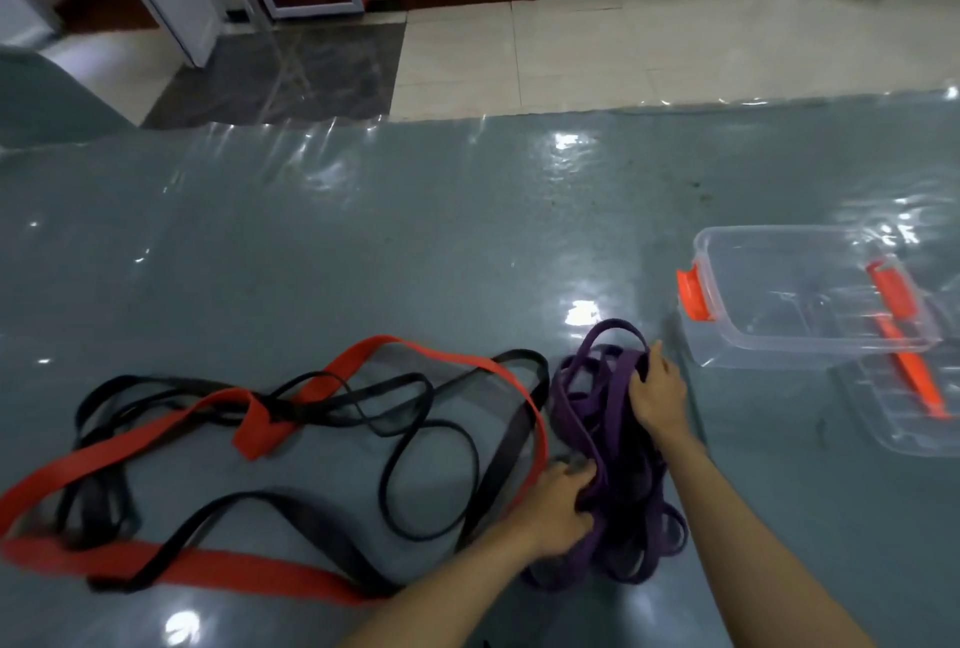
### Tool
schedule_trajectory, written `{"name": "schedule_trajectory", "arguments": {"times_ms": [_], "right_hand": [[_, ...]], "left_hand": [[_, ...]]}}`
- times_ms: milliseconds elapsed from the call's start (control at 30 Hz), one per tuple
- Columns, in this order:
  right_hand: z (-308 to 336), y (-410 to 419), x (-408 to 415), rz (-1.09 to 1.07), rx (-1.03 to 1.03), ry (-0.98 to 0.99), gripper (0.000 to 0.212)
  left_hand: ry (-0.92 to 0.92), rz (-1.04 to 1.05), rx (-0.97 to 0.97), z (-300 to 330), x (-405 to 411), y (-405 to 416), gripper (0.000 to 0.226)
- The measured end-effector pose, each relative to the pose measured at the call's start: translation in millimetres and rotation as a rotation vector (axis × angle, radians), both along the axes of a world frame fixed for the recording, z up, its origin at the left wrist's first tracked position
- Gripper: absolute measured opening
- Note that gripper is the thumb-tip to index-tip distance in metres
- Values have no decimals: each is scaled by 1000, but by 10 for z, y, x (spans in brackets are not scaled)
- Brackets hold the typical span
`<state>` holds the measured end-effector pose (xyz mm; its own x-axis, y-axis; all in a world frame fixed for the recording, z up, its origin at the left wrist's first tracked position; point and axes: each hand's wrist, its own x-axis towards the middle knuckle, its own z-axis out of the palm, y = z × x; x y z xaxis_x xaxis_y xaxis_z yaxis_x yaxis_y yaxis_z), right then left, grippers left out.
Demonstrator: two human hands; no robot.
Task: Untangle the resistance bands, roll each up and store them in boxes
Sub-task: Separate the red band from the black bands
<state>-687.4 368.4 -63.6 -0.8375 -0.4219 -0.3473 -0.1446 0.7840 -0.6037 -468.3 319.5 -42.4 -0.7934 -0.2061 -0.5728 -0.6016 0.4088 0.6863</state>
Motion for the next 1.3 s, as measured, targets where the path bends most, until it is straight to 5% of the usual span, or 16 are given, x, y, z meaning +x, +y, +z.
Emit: {"name": "schedule_trajectory", "arguments": {"times_ms": [167,433,600,800,1000,1300], "right_hand": [[214,137,143,99,-28,181,64],[664,111,889,318,-78,283,38],[693,44,1546,563,-162,266,26],[534,-101,2241,579,-144,228,22],[345,-255,2772,520,94,61,35],[340,-665,3451,466,320,61,42]], "left_hand": [[21,-13,-175,2,103,-90,25],[147,14,-353,436,541,-437,29],[83,-34,-682,555,1277,-733,31],[22,222,-699,463,2246,-1074,31],[-94,448,-642,309,3091,-1468,26],[-10,872,-650,176,4218,-2534,28]]}}
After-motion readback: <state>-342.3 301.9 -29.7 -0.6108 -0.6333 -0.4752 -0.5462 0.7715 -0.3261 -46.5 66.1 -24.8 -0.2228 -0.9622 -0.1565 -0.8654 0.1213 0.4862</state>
